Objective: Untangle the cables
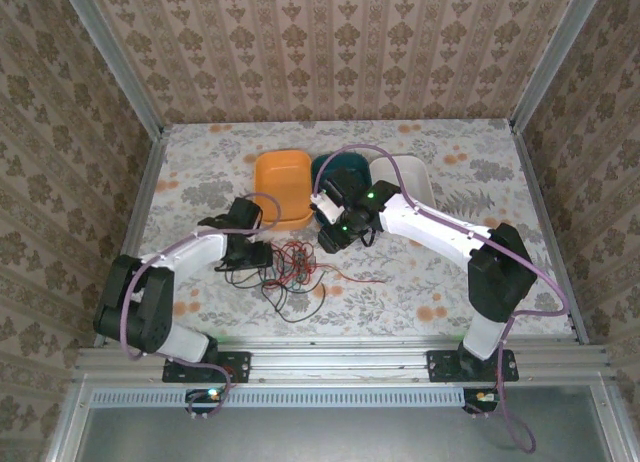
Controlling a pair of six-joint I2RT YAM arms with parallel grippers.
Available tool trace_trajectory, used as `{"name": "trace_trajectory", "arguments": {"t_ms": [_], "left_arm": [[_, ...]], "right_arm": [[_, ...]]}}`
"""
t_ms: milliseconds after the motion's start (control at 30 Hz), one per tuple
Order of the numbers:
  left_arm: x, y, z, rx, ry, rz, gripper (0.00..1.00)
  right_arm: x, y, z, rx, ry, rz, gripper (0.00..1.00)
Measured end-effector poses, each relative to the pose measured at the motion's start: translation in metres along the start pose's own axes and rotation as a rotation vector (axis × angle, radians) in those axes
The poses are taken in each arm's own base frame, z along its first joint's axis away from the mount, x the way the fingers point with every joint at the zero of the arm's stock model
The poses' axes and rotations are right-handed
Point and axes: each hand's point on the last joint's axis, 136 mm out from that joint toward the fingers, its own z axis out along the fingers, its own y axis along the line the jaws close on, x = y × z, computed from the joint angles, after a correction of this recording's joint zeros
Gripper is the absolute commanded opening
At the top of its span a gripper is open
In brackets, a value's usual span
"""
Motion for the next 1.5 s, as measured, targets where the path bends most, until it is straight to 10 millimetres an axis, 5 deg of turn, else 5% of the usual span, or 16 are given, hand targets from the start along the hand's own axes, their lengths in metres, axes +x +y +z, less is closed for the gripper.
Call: {"name": "trace_trajectory", "arguments": {"t_ms": [267,533,1033,1200,1500], "left_arm": [[-0.025,-0.016,-0.003,0.048,-0.049,0.040,0.55],[-0.015,-0.017,0.020,0.032,0.030,0.065,0.39],[-0.012,-0.036,0.011,0.047,0.009,0.137,0.44],[-0.010,-0.036,-0.003,0.058,-0.018,0.139,0.44],[0.009,-0.024,0.008,0.023,0.046,0.132,0.37]], "right_arm": [[0.000,-0.001,0.000,0.005,0.000,0.000,0.42],[0.000,-0.003,0.000,0.015,0.000,0.000,0.42],[0.000,-0.004,0.000,0.022,0.000,0.004,0.41],[0.000,-0.004,0.000,0.022,-0.001,0.015,0.41],[0.004,-0.004,0.002,0.023,0.010,0.023,0.41]]}}
